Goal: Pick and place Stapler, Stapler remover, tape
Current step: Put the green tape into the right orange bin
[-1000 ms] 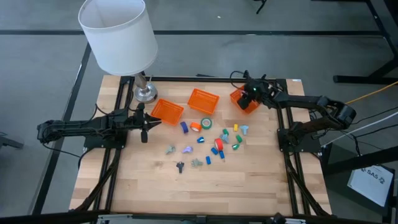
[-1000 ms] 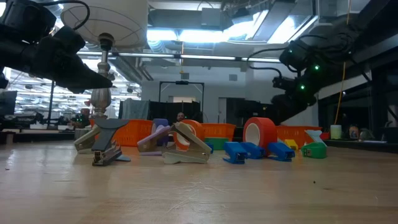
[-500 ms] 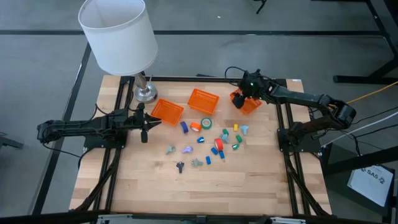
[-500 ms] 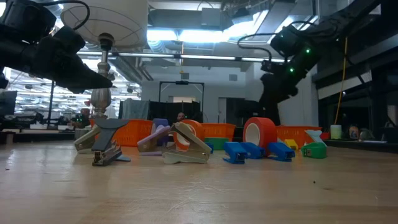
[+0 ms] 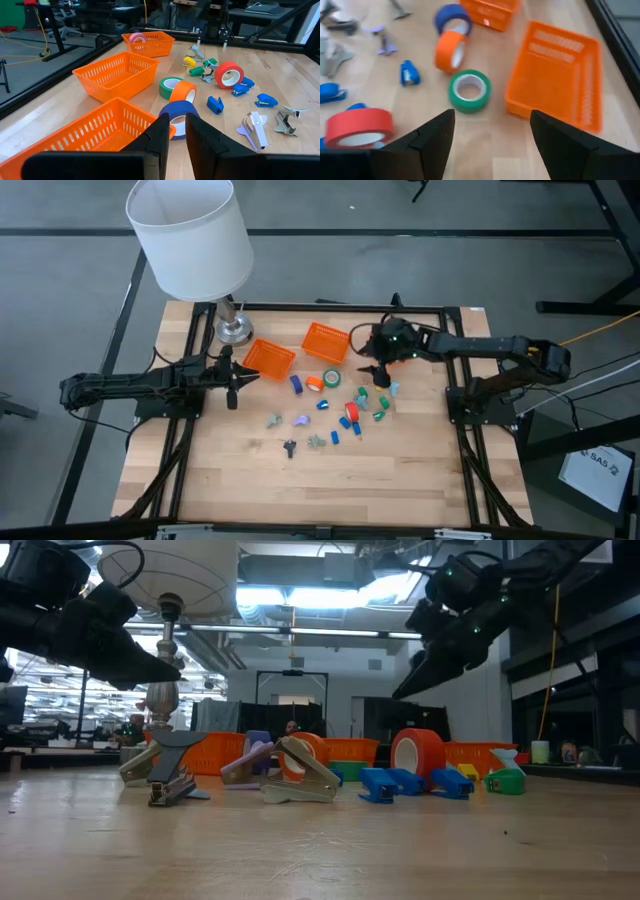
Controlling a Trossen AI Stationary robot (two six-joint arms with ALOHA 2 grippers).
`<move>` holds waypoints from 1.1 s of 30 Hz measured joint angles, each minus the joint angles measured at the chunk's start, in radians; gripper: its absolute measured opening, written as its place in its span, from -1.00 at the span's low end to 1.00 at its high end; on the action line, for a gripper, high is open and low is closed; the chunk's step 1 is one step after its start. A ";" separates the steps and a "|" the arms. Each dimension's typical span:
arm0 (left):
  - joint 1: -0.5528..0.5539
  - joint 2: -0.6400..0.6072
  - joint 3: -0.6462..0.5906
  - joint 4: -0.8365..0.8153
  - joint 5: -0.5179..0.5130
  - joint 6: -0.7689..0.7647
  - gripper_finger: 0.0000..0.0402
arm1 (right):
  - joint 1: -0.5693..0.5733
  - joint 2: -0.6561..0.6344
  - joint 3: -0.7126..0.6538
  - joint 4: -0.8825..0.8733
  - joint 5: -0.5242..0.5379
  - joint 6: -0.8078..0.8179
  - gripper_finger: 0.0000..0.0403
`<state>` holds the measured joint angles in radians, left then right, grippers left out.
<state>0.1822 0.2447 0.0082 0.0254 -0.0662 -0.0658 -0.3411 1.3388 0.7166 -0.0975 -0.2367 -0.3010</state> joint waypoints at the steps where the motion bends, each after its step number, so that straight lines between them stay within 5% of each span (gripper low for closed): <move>1: 0.000 0.000 0.000 0.000 0.000 0.000 -0.71 | 0.018 0.000 0.000 0.001 0.000 -0.012 0.32; 5: 0.000 0.000 0.000 0.000 0.000 0.000 -0.71 | 0.093 0.000 0.000 0.023 0.004 -0.021 0.32; 11: 0.000 0.000 0.000 0.000 0.000 0.000 -0.71 | 0.188 0.000 0.000 0.107 0.154 -0.025 0.30; 18: 0.000 0.000 0.000 0.000 0.000 0.000 -0.71 | 0.223 0.019 0.000 0.150 0.166 -0.024 0.12; 25: 0.000 0.000 0.000 0.000 0.000 0.000 -0.71 | 0.244 0.157 0.001 0.275 0.166 -0.020 -0.08; 33: 0.000 0.000 0.000 0.000 0.000 0.000 -0.71 | 0.247 0.378 0.147 0.212 0.166 -0.021 -0.22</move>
<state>0.1822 0.2448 0.0084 0.0255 -0.0662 -0.0658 -0.0940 1.7167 0.8634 0.1148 -0.0708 -0.3218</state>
